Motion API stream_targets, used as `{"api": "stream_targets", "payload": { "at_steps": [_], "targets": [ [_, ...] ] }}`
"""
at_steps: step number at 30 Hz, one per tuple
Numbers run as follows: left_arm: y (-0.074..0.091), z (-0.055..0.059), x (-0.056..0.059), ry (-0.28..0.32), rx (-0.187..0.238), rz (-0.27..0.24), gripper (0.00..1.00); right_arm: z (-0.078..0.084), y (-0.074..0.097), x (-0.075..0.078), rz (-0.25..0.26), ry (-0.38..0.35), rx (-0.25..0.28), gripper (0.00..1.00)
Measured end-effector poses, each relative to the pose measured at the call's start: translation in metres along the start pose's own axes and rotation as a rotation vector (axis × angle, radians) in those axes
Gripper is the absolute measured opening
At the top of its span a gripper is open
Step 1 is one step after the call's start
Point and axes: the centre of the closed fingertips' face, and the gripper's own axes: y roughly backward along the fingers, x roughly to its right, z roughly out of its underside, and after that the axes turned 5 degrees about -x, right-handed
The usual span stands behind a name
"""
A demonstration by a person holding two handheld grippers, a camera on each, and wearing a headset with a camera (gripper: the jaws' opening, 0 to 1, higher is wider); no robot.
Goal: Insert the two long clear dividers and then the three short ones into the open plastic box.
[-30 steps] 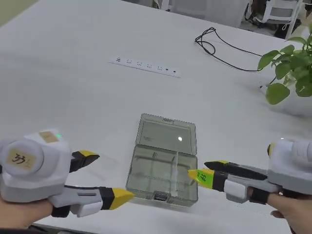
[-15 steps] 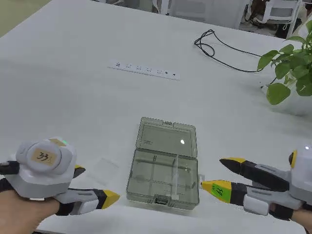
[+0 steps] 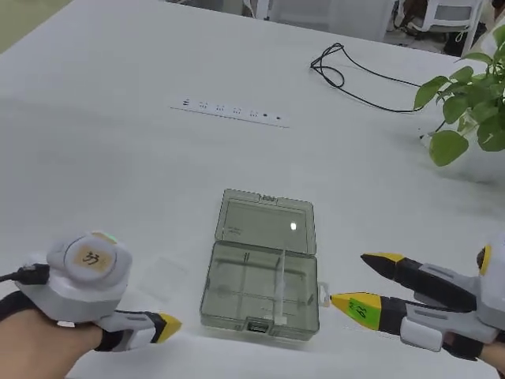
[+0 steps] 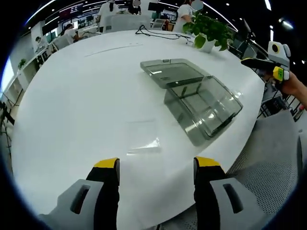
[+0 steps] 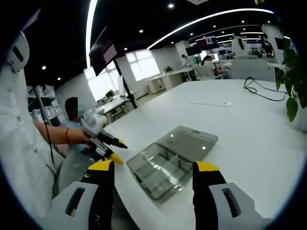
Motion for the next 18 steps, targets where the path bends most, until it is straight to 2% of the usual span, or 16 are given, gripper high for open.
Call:
{"api": "stream_targets", "payload": {
  "at_steps": [1, 6, 8, 9, 10, 12, 14, 18],
  "targets": [
    [-0.002, 0.002, -0.002, -0.016, -0.020, -0.011, 0.62, 0.000, 0.000, 0.000, 0.000, 0.001, 0.002, 0.67],
    [-0.009, 0.004, -0.006, -0.027, -0.053, -0.038, 0.58, -0.003, -0.001, 0.002, 0.002, -0.004, 0.013, 0.67],
    [-0.012, 0.010, -0.008, -0.058, -0.096, -0.061, 0.54, -0.003, -0.002, 0.002, 0.002, -0.005, 0.013, 0.67],
    [-0.013, 0.011, -0.008, -0.064, -0.104, -0.062, 0.53, -0.003, -0.002, 0.003, 0.001, -0.004, 0.016, 0.67],
    [-0.013, 0.008, -0.008, -0.081, -0.090, -0.071, 0.53, -0.003, -0.002, 0.002, 0.001, -0.005, 0.016, 0.67],
    [-0.013, 0.010, -0.007, -0.083, -0.105, -0.078, 0.52, -0.004, -0.002, 0.003, 0.004, -0.008, 0.021, 0.67],
    [-0.012, 0.011, -0.009, -0.115, -0.128, -0.098, 0.50, -0.005, -0.002, 0.003, 0.005, -0.009, 0.025, 0.67],
    [-0.013, 0.011, -0.009, -0.103, -0.128, -0.101, 0.51, -0.006, -0.003, 0.003, 0.004, -0.009, 0.028, 0.67]
  ]
}}
